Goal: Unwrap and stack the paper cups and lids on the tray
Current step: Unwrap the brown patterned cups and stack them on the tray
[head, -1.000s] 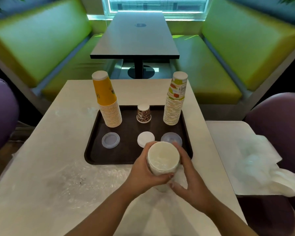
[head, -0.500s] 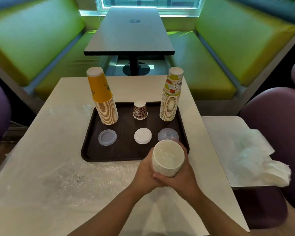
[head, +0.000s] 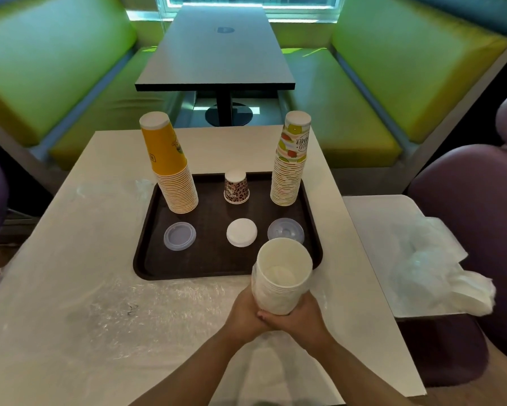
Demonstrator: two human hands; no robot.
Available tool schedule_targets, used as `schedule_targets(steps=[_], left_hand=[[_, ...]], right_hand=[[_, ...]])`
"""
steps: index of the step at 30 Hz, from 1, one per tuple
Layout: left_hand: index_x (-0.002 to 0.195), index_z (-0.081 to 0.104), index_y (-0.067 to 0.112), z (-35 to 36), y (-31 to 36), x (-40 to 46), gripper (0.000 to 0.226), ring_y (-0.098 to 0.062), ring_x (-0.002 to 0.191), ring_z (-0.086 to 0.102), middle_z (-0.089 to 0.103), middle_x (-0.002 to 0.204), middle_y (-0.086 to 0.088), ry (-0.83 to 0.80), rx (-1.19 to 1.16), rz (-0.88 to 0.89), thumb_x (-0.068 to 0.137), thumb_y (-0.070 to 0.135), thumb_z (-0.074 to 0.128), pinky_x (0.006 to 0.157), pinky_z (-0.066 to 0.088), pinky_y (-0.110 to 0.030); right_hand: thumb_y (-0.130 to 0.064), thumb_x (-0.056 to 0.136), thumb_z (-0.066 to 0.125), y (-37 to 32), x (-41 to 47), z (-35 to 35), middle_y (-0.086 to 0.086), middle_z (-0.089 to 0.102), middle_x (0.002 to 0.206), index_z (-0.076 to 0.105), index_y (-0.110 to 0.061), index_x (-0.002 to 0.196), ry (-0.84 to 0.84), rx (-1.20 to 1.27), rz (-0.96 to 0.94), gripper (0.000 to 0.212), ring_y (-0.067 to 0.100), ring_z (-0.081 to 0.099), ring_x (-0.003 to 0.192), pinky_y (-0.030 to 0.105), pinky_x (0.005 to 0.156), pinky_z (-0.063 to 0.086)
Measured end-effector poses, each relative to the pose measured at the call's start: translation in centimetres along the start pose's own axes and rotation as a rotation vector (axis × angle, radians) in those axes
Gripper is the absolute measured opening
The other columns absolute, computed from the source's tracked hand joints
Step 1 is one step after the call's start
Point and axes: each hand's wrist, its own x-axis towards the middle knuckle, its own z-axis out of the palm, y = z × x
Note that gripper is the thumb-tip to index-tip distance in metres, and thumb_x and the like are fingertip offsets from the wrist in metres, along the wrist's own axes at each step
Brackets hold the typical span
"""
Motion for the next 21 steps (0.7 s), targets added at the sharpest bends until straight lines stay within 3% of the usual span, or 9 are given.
schedule_targets(steps=[3,7,9,11,14,15,17,19,21], left_hand=[[0.102,0.063,0.020,0.2,-0.7,-0.2,0.040,0.004,0.091,0.064,0.068,0.093,0.010,-0.003,-0.007,0.009,0.069,0.006,0.082,0.072,0.048,-0.011],[0.111,0.061,0.020,0.2,-0.6,-0.2,0.055,0.000,0.098,0.063,0.066,0.101,0.013,-0.036,0.017,0.045,0.063,0.017,0.086,0.078,0.047,-0.009],[0.128,0.049,0.016,-0.2,0.0,0.0,0.084,0.003,0.109,0.057,0.059,0.116,0.014,-0.060,0.030,0.076,0.055,0.019,0.091,0.085,0.044,-0.008],[0.139,0.029,0.025,-0.7,0.4,0.0,0.114,0.003,0.124,0.045,0.045,0.133,0.015,-0.093,0.057,0.142,0.047,0.021,0.095,0.097,0.040,-0.012],[0.147,0.005,0.031,-1.2,1.4,-0.2,0.134,-0.001,0.137,0.029,0.025,0.150,0.014,-0.140,0.074,0.181,0.048,0.032,0.094,0.109,0.034,-0.022],[0.148,0.003,0.030,-1.1,1.8,-0.3,0.134,-0.001,0.137,0.029,0.025,0.151,0.014,-0.141,0.046,0.188,0.050,0.031,0.093,0.108,0.034,-0.021],[0.146,0.010,0.031,-0.9,3.0,-0.4,0.126,0.003,0.130,0.038,0.036,0.145,0.015,-0.084,-0.019,0.171,0.050,0.029,0.091,0.101,0.039,-0.015],[0.138,0.026,0.035,-0.8,4.0,-0.5,0.109,0.006,0.120,0.047,0.048,0.132,0.018,0.022,-0.072,0.165,0.048,0.034,0.088,0.090,0.043,-0.009],[0.127,0.036,0.039,-1.1,4.9,-0.5,0.094,0.009,0.113,0.051,0.053,0.122,0.024,0.133,-0.067,0.172,0.047,0.041,0.085,0.083,0.044,-0.006]], right_hand=[[-0.057,0.036,0.088,1.0,0.2,0.3,-0.006,0.067,0.113,0.054,-0.015,0.127,0.002,-0.011,0.014,0.106,0.008,0.063,0.106,0.026,0.088,0.054],[-0.055,0.037,0.083,1.5,0.4,0.5,-0.004,0.069,0.105,0.059,-0.012,0.120,0.007,-0.016,0.040,0.096,0.009,0.065,0.101,0.024,0.084,0.055],[-0.056,0.040,0.078,1.2,0.5,0.5,-0.002,0.068,0.107,0.058,-0.011,0.120,0.029,-0.021,0.026,0.094,0.011,0.064,0.102,0.026,0.087,0.053],[-0.054,0.046,0.077,1.0,0.6,0.2,-0.003,0.066,0.110,0.057,-0.011,0.121,0.013,-0.041,-0.008,0.089,0.011,0.062,0.104,0.028,0.092,0.050],[-0.038,0.050,0.082,1.0,0.3,-0.2,-0.015,0.070,0.089,0.060,-0.009,0.106,-0.097,0.036,0.046,0.067,0.018,0.063,0.094,0.036,0.084,0.052],[-0.043,0.052,0.084,1.3,0.3,-0.2,-0.015,0.069,0.084,0.060,-0.007,0.103,-0.074,0.072,0.047,0.068,0.019,0.063,0.089,0.035,0.078,0.052],[-0.048,0.062,0.082,1.0,0.2,0.2,-0.003,0.069,0.094,0.058,0.001,0.109,-0.026,0.089,0.049,0.072,0.016,0.066,0.088,0.028,0.073,0.054],[-0.021,0.073,0.080,-0.1,0.0,0.6,0.007,0.063,0.110,0.052,0.002,0.121,-0.040,0.105,0.010,0.061,0.012,0.065,0.097,0.020,0.077,0.054],[-0.009,0.073,0.079,-1.4,0.1,0.7,0.003,0.063,0.107,0.054,-0.007,0.116,-0.079,0.010,-0.018,0.050,0.017,0.063,0.102,0.016,0.079,0.052]])
